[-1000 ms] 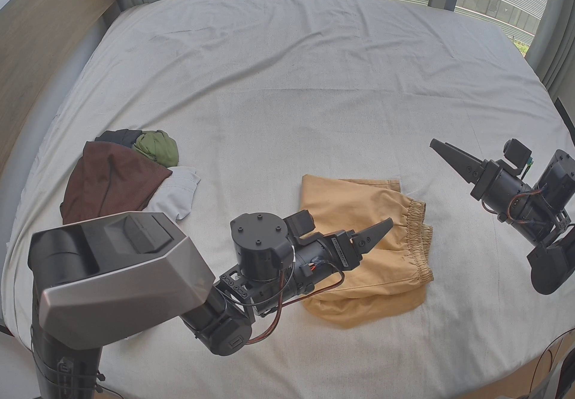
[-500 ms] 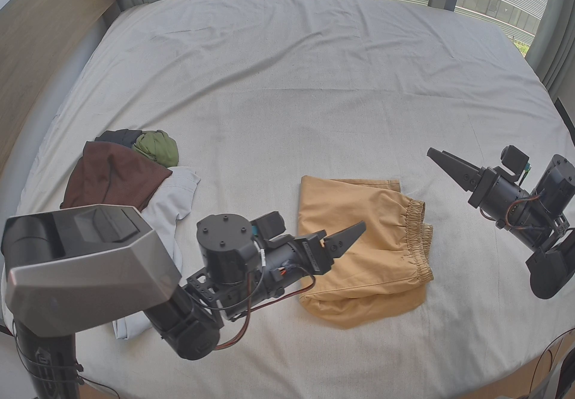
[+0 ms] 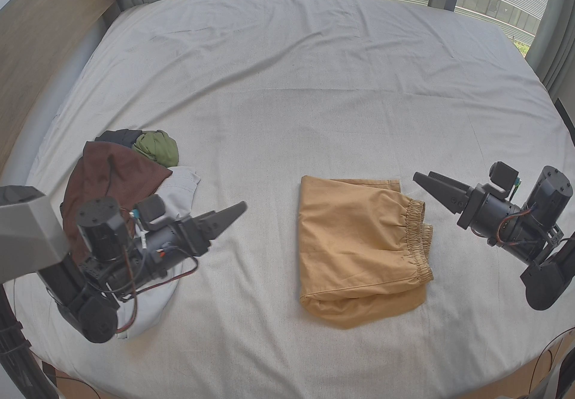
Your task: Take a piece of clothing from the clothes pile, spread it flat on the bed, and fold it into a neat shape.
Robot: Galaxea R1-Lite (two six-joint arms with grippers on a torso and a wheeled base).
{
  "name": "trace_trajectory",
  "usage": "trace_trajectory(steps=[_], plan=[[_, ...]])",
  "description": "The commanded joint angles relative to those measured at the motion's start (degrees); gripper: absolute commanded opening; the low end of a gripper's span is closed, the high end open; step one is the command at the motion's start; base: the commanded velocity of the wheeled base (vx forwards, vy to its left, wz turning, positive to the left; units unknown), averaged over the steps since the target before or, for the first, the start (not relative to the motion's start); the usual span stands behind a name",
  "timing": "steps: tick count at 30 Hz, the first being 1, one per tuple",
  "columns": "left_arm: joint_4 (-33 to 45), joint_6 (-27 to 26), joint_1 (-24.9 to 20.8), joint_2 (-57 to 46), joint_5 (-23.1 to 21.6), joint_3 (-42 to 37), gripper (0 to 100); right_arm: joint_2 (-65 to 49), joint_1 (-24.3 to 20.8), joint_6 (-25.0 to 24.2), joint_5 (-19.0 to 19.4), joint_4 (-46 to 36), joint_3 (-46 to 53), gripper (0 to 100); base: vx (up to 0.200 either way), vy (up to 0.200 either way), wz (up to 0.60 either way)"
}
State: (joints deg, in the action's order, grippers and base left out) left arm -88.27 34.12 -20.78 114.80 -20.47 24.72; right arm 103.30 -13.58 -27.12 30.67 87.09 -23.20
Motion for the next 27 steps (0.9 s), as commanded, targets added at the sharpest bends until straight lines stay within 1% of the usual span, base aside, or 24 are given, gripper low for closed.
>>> trace_trajectory(steps=[1, 2, 3, 6, 7, 8, 10, 13, 16, 17, 18, 20, 25, 27], plan=[[-0.41, -8.02, 10.68, -6.34, -7.13, -6.27, 100, 2.43, -0.48, 2.6, 0.0, -3.07, 2.54, 100, 0.0, 0.0, 0.0], [-0.41, -8.02, 10.68, -6.34, -7.13, -6.27, 100, 2.43, -0.48, 2.6, 0.0, -3.07, 2.54, 100, 0.0, 0.0, 0.0], [-0.41, -12.85, 13.31, -6.17, -8.36, -7.85, 100, 2.78, -0.22, 5.24, 0.0, -3.95, 3.25, 100, 0.0, 0.0, 0.0], [-0.5, -18.83, 15.42, -6.25, -11.35, -12.86, 100, 3.57, 0.05, 7.0, -0.17, -4.65, 3.86, 100, 0.0, 0.0, 0.0], [-0.5, -19.44, 15.51, -6.34, -12.32, -13.47, 100, 3.57, 0.13, 7.09, -0.17, -4.65, 3.86, 100, 0.0, 0.0, 0.0], [-0.5, -20.15, 15.6, -6.78, -14.25, -14.44, 100, 3.57, 0.57, 7.17, -0.17, -4.65, 3.95, 100, 0.0, 0.0, 0.0], [-0.5, -20.41, 15.6, -7.66, -15.48, -15.32, 100, 3.48, 1.19, 7.26, -0.09, -4.82, 4.21, 100, 0.0, 0.0, 0.0], [-0.5, -20.94, 15.51, -8.28, -15.83, -16.99, 100, 3.48, 2.77, 7.7, -0.09, -5.97, 5.44, 100, 0.0, 0.0, 0.0], [-0.5, -23.31, 15.16, -8.19, -16.09, -18.66, 100, 3.66, 3.65, 9.37, -0.17, -8.43, 6.24, 100, 0.0, 0.0, 0.0], [-0.5, -23.31, 15.16, -8.19, -16.09, -18.66, 100, 3.66, 3.65, 9.37, -0.17, -8.43, 6.24, 100, 0.0, 0.0, 0.0], [-0.5, -25.16, 15.07, -7.92, -17.06, -19.36, 100, 3.75, 4.35, 9.72, -0.26, -9.48, 6.5, 100, 0.0, 0.0, 0.0], [-0.5, -26.74, 15.07, -7.48, -17.5, -19.54, 100, 4.01, 4.7, 9.72, -0.61, -10.8, 7.03, 100, 0.0, 0.0, 0.0], [-0.5, -27.27, 15.34, -7.04, -17.5, -19.54, 100, 5.24, 5.41, 10.07, -0.61, -12.65, 9.84, 100, 0.0, 0.0, 0.0], [-0.5, -27.35, 15.42, -5.81, -17.5, -19.36, 100, 7.18, 5.23, 11.66, -0.7, -12.65, 10.63, 100, 0.0, 0.0, 0.0]])
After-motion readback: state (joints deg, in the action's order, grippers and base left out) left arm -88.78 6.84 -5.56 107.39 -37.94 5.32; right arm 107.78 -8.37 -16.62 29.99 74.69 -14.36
